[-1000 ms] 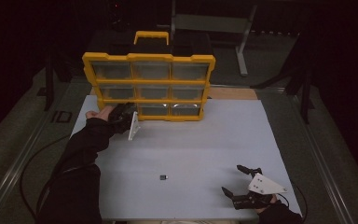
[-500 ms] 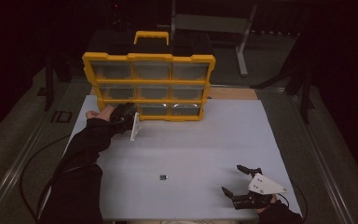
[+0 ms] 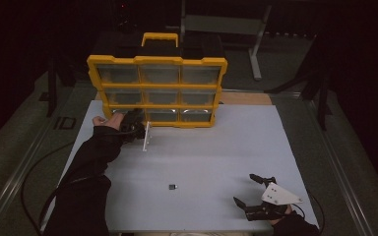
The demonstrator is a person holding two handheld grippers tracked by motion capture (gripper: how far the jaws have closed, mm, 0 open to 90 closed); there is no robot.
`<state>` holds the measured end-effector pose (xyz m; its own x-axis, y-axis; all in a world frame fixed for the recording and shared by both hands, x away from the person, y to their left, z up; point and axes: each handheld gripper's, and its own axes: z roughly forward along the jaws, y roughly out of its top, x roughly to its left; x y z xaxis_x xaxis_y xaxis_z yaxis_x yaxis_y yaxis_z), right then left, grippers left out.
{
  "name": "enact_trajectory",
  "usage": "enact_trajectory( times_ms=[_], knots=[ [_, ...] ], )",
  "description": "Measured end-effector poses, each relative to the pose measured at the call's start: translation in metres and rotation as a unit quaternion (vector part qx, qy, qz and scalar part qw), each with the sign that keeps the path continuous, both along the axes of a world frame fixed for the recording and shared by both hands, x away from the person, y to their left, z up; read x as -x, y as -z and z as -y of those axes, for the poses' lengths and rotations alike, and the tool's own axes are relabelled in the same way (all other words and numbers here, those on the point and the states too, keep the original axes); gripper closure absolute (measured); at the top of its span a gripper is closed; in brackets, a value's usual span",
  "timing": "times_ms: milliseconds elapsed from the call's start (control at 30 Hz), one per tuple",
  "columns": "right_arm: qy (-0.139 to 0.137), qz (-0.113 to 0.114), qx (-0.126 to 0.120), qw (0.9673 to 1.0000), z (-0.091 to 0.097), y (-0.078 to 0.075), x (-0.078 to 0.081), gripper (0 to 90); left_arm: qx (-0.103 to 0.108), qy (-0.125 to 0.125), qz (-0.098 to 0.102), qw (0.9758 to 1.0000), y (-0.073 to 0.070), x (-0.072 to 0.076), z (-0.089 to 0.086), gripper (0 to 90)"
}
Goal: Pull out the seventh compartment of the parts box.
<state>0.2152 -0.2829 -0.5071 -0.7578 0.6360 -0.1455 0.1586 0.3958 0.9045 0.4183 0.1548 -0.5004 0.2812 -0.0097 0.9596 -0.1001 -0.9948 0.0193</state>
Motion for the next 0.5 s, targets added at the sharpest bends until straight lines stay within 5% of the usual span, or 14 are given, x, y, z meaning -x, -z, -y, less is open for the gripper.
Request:
enact_trajectory(
  times_ms=[267,500],
  knots=[
    [0.001,-0.001,-0.002,1.0000,0.001,0.000,0.000,7.9,-0.011,-0.029,0.077,0.9966,0.016,0.002,0.009,69.1],
    [0.002,-0.001,-0.003,1.0000,0.001,-0.001,0.000,7.9,-0.013,-0.039,0.100,0.9942,0.019,0.001,0.012,77.3]
  ],
)
